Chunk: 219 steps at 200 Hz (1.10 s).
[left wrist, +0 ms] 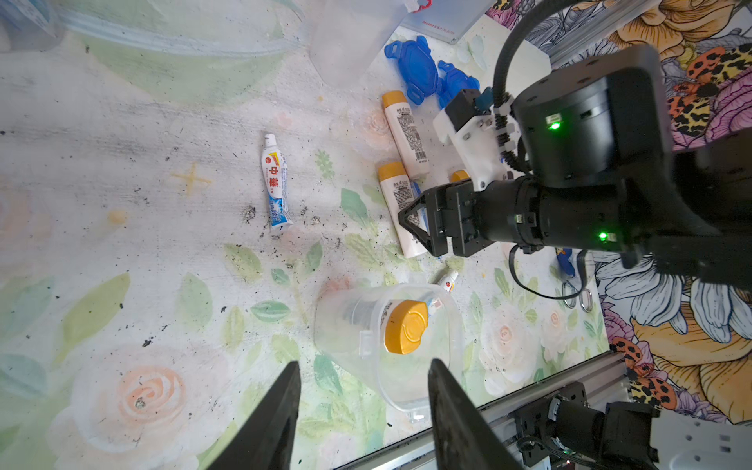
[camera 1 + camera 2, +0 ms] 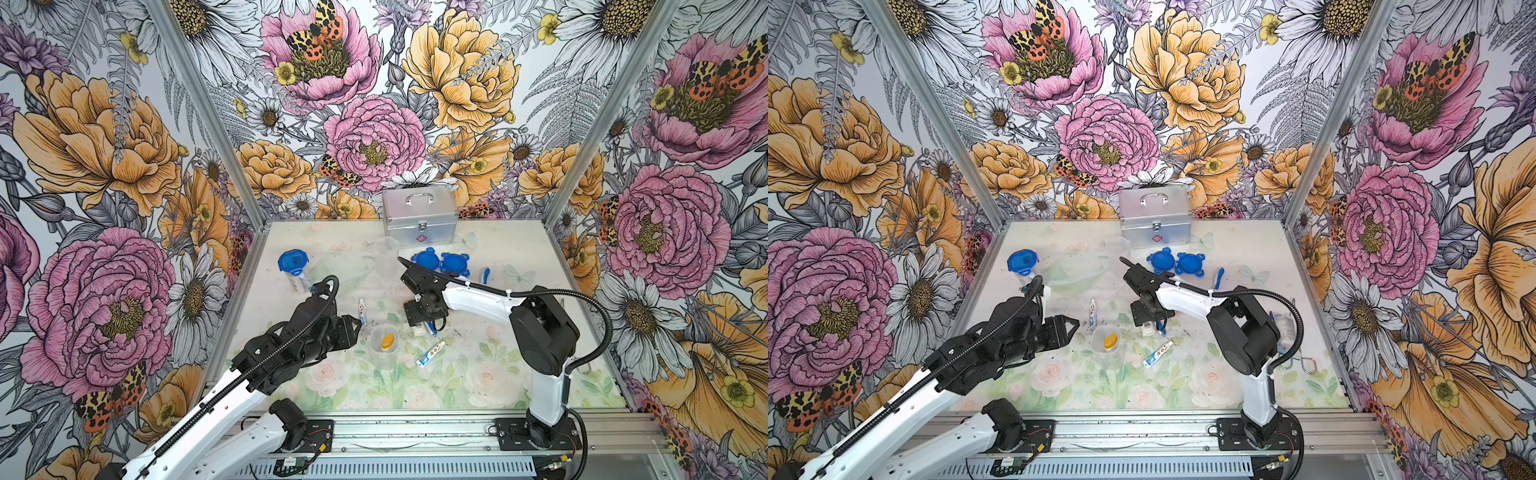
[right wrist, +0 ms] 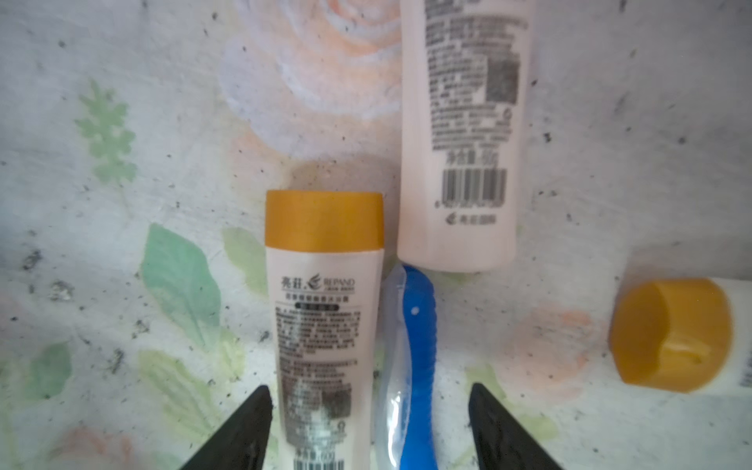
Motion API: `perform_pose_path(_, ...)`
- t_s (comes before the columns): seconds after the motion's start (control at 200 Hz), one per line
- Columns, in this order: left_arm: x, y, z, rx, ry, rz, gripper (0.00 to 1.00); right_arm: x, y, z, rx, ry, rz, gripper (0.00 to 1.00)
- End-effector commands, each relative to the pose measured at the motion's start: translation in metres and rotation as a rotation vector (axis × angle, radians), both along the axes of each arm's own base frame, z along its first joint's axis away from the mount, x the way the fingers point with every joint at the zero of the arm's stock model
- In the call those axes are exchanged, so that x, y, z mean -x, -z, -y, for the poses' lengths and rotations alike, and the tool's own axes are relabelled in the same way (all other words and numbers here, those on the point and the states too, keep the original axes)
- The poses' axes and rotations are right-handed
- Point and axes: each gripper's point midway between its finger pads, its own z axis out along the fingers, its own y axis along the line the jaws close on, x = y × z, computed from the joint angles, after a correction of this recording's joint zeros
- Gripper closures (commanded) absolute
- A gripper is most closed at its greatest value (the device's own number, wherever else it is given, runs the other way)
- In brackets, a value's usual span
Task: Pack away toiletry kits
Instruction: Adjust the toiletry item at the center of the board, then pick up the toiletry item from the center of the board.
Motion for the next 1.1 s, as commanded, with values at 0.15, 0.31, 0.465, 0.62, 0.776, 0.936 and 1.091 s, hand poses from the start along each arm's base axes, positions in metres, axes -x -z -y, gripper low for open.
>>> perform_pose_path(0.15, 0.002, 0.004, -0.001, -0.002, 0.002, -0.015, 0.49, -0.003, -0.019, -0.022, -0.068, -0.003, 0.011, 0.37)
perform_pose_path(0.31, 0.001, 0.003, 0.000, -0.006, 0.009, -0.011, 0.49, 0.000, -0.005, -0.029, -0.069, -0.006, -0.029, 0.44)
perform_pose_path(0.465, 0.001, -0.001, 0.000, -0.001, 0.010, -0.005, 0.49, 0.000, 0.009, -0.028, -0.043, -0.015, -0.047, 0.46)
perform_pose_path(0.62, 0.000, -0.004, 0.000, 0.002, 0.010, 0.003, 0.49, 0.002, 0.021, -0.027, -0.023, -0.012, -0.070, 0.46)
perform_pose_path(0.776, 0.000, -0.004, 0.003, 0.003, 0.018, -0.006, 0.47, 0.007, 0.031, -0.027, 0.000, -0.034, -0.084, 0.50)
perform_pose_path(0.936, 0.003, -0.015, 0.013, 0.055, 0.057, -0.024, 0.39, 0.010, 0.036, -0.023, 0.014, -0.037, -0.089, 0.68)
perform_pose_path(1.091, 0.010, -0.023, 0.025, 0.104, 0.113, -0.092, 0.31, 0.004, 0.013, -0.029, -0.043, -0.068, -0.014, 0.81)
